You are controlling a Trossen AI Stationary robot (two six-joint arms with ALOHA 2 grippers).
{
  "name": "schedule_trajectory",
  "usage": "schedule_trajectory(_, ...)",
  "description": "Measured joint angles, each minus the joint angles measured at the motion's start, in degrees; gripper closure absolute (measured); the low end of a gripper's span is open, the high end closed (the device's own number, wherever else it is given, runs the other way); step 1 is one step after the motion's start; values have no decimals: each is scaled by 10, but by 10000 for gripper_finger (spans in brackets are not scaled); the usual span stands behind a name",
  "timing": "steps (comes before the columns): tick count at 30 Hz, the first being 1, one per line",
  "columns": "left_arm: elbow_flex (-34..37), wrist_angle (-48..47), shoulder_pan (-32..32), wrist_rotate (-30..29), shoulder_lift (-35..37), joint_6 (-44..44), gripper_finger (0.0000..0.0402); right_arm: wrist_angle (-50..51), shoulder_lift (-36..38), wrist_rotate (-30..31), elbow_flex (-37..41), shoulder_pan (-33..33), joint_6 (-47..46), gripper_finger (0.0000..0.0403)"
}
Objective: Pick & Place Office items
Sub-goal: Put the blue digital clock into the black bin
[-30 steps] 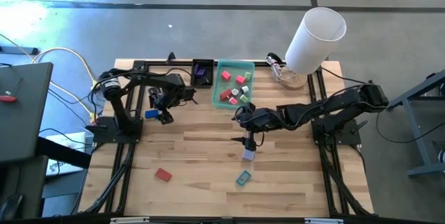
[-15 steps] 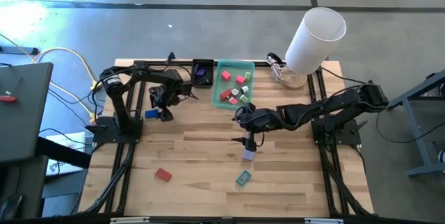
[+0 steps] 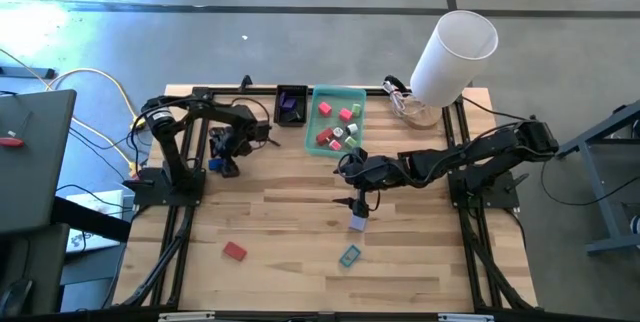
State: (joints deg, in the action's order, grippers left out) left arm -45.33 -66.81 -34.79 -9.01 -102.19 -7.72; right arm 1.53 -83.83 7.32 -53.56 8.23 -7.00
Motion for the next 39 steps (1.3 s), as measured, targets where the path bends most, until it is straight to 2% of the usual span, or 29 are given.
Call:
schedule_trajectory(6,1,2,13,-4,0,0,254,0,0,0,0,0,8,27)
schedule_trajectory(7,1,3,17,-5,0,0,257,0,0,0,0,0,8,27)
schedule_trajectory(17,-30,-8,100,-3,12,-1,257,0,0,-4,0,0,12,27)
schedule_trajectory(23,-107,-105,146,-2,52,26,257,0,0,-30,0,0,14,27)
schedule_trajectory(26,-151,-110,163,6,88,18,257,0,0,-31,0,0,26,27)
schedule_trajectory(29,-201,-105,167,45,117,4,257,0,0,-31,0,0,27,27)
schedule_trajectory(31,-231,-94,167,71,130,-7,257,0,0,-31,0,0,27,27)
schedule_trajectory(34,-268,-53,166,74,136,-29,257,0,-1,-31,0,0,28,27)
schedule_trajectory(39,-287,95,142,103,133,-75,257,-4,-16,-31,0,0,25,27)
